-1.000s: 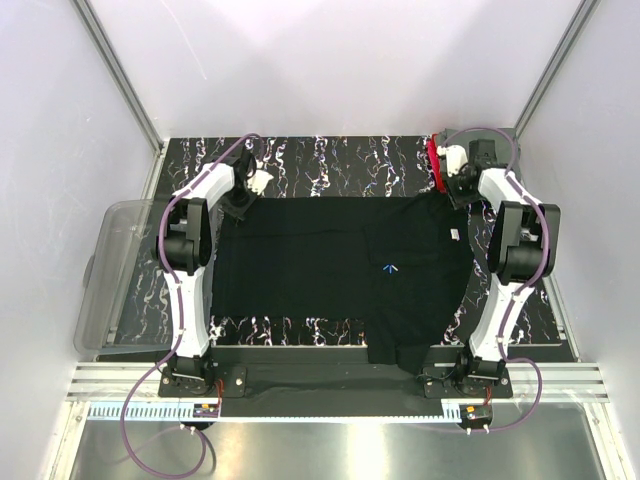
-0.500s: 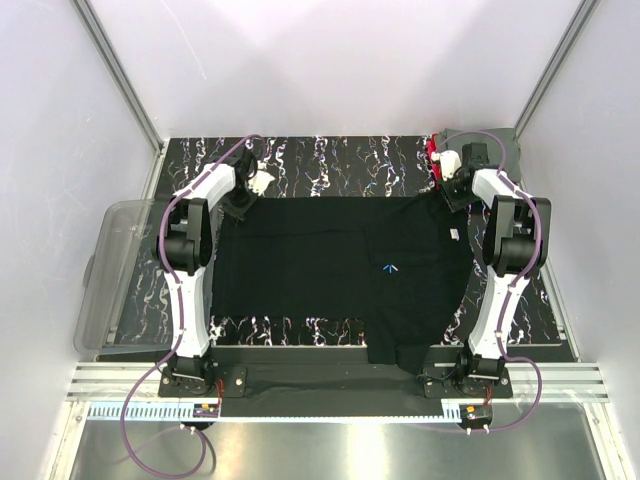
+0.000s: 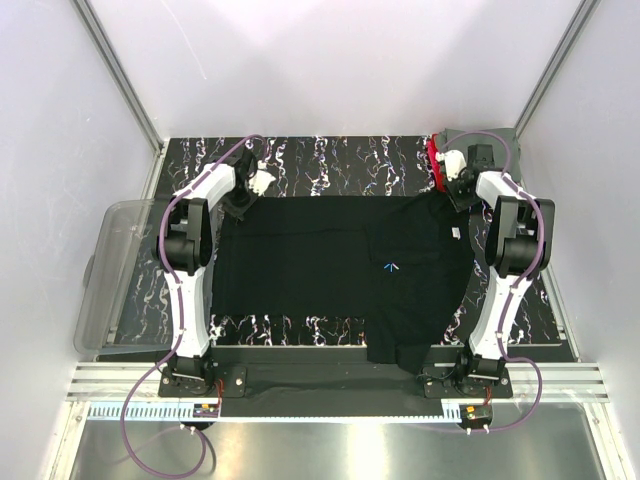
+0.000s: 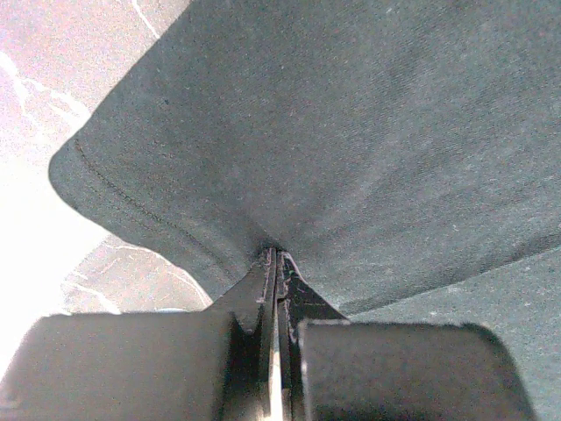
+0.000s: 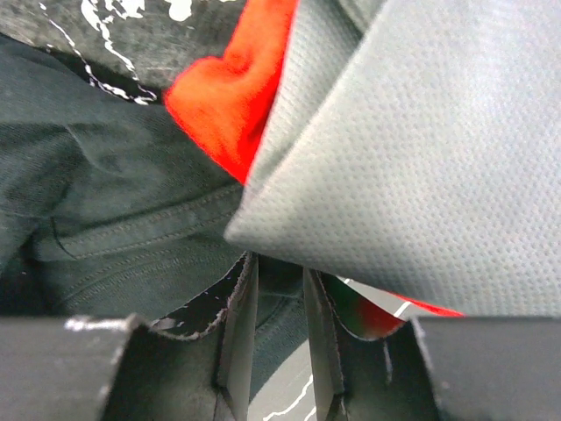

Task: Fold and stack the t-shirts
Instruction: Fold the tshirt

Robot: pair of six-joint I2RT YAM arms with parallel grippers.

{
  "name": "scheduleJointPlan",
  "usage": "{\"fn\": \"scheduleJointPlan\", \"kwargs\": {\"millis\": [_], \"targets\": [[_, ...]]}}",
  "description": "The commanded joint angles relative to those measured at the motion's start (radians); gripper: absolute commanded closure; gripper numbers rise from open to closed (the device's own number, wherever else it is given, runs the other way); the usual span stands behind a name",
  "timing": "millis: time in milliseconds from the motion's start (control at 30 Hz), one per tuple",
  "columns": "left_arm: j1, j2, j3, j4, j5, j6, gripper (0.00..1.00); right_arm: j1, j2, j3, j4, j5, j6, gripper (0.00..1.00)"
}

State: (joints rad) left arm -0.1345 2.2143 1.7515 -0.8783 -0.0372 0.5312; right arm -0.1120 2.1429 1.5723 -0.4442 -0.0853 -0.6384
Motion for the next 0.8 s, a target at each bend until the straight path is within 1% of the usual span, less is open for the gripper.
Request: {"fn": "scheduleJointPlan", "kwargs": {"millis": [0,33,100,133,233,333,367,433,467,533,567,600,667,767], "targets": [[0.013,-0.036,0.017,0.018,0.025,0.023,1.0,-0.034,-0.064,0.018,-0.011,0.049,-0.017,0.66],[0.012,-0.053,0.014,0.016,0.031,0.021,1.0,-0.034,-0.098,0.026,-0.027,0.003,0.002,0.65],[-0.004,-0.106,-0.007,0.015,0.072,0.024,1.0,-0.025,-0.123,0.045,-0.066,-0.024,0.035,0.65],[-0.01,-0.125,-0.02,0.013,0.079,0.023,1.0,-0.023,-0.142,0.051,-0.094,-0.066,0.046,0.65],[-0.045,-0.189,-0.038,0.012,0.111,0.01,1.0,-0.006,-0.155,0.063,-0.111,-0.106,0.081,0.64],[-0.109,-0.243,-0.056,0.001,0.148,-0.014,1.0,0.015,-0.143,0.066,-0.126,-0.123,0.089,0.64],[-0.15,-0.263,-0.055,-0.002,0.164,-0.032,1.0,0.02,-0.135,0.072,-0.128,-0.128,0.089,0.64],[-0.201,-0.275,-0.032,-0.025,0.232,-0.046,1.0,0.031,-0.118,0.08,-0.129,-0.134,0.085,0.64],[-0.261,-0.278,-0.02,-0.031,0.249,-0.059,1.0,0.034,-0.112,0.094,-0.129,-0.139,0.085,0.64],[-0.321,-0.266,0.037,-0.033,0.305,-0.077,1.0,0.038,-0.086,0.11,-0.129,-0.154,0.088,0.64],[-0.376,-0.239,0.061,-0.034,0.325,-0.1,1.0,0.043,-0.072,0.136,-0.131,-0.156,0.091,0.64],[-0.402,-0.22,0.089,-0.036,0.354,-0.112,1.0,0.041,-0.046,0.15,-0.133,-0.162,0.101,0.64],[-0.463,-0.152,0.175,-0.037,0.37,-0.143,1.0,0.041,-0.019,0.189,-0.134,-0.166,0.109,0.64],[-0.514,-0.069,0.261,-0.041,0.388,-0.155,1.0,0.041,0.02,0.225,-0.133,-0.176,0.112,0.64]]}}
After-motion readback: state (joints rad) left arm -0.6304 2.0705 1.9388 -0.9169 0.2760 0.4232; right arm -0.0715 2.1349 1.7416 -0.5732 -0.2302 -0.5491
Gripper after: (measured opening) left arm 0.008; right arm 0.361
